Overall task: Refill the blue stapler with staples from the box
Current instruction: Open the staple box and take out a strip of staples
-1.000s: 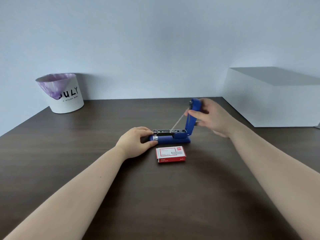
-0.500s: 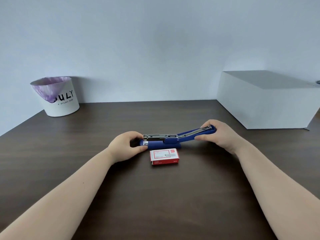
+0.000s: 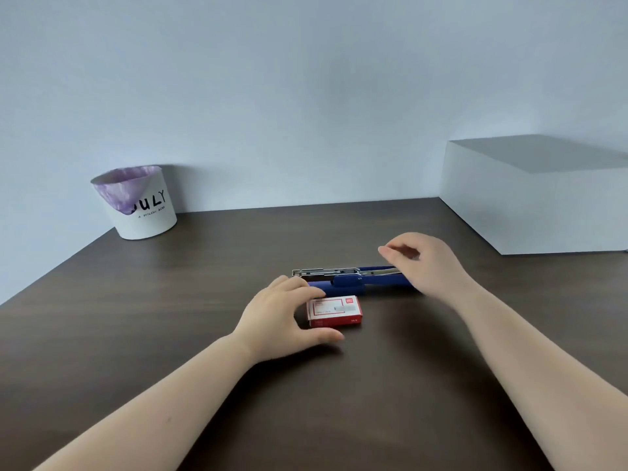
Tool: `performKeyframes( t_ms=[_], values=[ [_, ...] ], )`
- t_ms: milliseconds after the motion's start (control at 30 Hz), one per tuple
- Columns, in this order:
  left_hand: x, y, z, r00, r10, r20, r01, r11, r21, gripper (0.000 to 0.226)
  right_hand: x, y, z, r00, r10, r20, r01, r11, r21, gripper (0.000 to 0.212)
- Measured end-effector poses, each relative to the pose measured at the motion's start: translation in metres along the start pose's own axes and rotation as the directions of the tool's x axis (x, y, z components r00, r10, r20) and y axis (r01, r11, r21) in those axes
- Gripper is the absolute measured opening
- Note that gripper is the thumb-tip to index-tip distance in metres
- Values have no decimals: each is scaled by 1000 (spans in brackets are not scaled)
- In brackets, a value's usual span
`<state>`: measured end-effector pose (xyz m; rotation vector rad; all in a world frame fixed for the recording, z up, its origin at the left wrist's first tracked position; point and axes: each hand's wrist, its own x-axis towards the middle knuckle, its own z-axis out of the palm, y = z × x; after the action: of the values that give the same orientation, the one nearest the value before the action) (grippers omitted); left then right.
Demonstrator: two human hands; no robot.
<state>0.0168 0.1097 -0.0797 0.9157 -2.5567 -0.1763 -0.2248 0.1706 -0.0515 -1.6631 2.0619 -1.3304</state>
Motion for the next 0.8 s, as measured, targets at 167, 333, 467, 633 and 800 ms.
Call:
performKeyframes(
  t_ms=[167,333,467,633,800],
  values=[
    [20,7,6,995,-91,-28,85,981,-176,47,-12,-14,7,936,136,325,-176,980,96,25],
    [29,9,13,978,-158,-138,83,895,-438,36,-16,-19,14,851,202,485,-398,850,345,33],
    [29,5,14,982,-136,-133,56,875,-481,37,-15,-17,16,824,160,544,-447,772,451,26],
    [29,1,11,980,-157,-125,63,833,-550,37,-14,-12,17,820,121,559,-479,680,556,23],
    [28,-1,8,972,-199,-128,80,786,-613,34,-14,-10,16,836,135,533,-484,640,597,24]
  ],
)
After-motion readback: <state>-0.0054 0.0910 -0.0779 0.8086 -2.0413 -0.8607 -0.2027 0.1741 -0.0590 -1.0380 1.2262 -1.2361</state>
